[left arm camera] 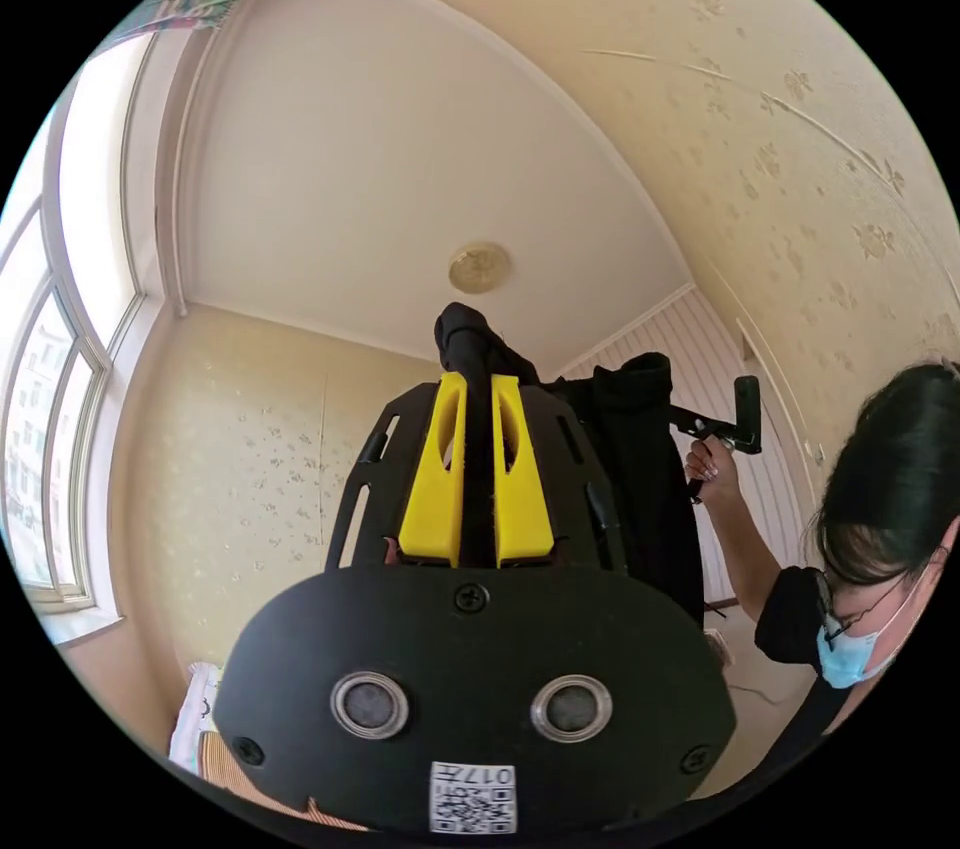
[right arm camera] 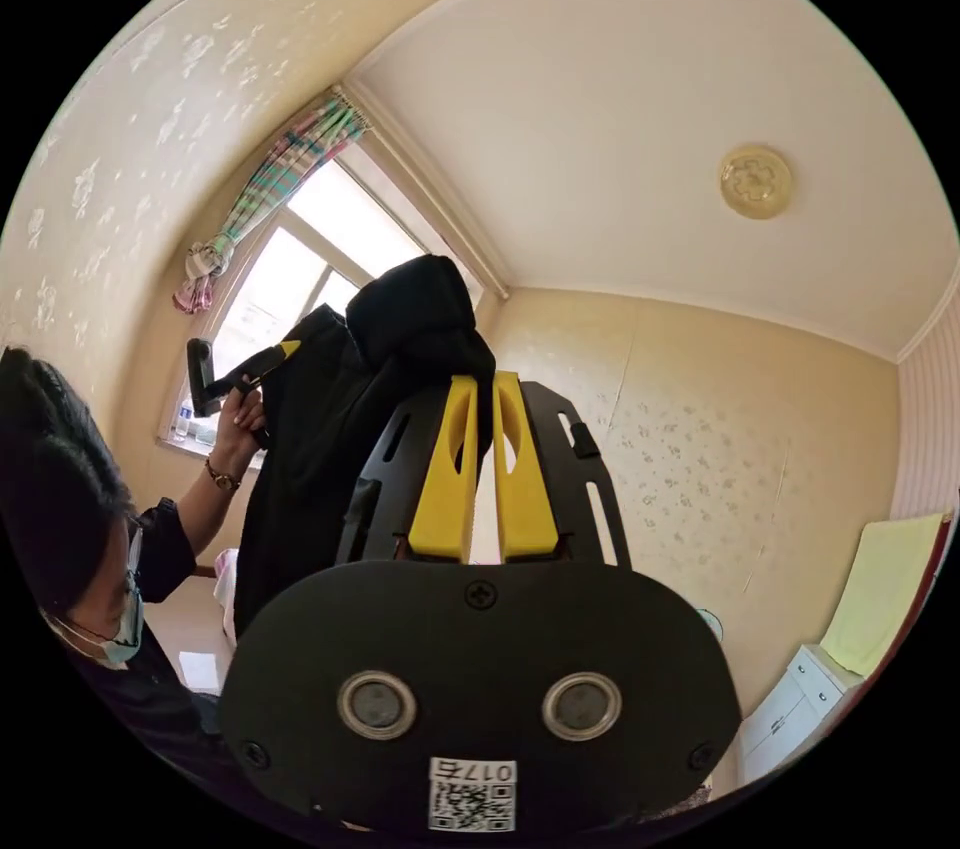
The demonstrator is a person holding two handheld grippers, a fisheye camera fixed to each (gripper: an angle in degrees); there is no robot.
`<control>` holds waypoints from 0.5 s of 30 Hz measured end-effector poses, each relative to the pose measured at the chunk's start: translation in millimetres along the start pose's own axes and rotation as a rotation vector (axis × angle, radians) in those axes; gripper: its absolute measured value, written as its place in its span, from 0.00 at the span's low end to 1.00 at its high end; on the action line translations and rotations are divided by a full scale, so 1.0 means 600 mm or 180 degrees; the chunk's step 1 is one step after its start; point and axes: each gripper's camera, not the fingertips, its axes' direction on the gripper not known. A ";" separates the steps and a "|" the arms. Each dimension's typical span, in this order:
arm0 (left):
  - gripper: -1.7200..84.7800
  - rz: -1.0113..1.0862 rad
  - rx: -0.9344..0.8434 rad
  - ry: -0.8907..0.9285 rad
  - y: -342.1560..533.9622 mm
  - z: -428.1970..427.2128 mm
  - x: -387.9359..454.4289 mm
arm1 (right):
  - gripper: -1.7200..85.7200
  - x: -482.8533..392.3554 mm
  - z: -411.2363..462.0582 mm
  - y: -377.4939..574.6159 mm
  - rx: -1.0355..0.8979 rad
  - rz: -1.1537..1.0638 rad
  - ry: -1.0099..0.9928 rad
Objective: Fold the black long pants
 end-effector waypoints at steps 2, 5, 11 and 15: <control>0.07 0.0028 0.0094 -0.0052 -0.027 0.000 0.013 | 0.06 -0.003 -0.010 -0.036 0.0075 -0.0040 -0.0022; 0.07 0.0132 0.0156 -0.0222 -0.065 0.016 0.026 | 0.06 0.010 -0.009 -0.077 0.0173 -0.0049 0.0011; 0.07 -0.0123 -0.0135 -0.0477 -0.011 0.143 -0.045 | 0.06 0.143 0.140 -0.021 -0.0162 0.0461 -0.0120; 0.08 -0.0420 -0.0929 -0.0937 0.143 0.355 -0.182 | 0.05 0.317 0.401 0.151 -0.0965 0.1123 0.0040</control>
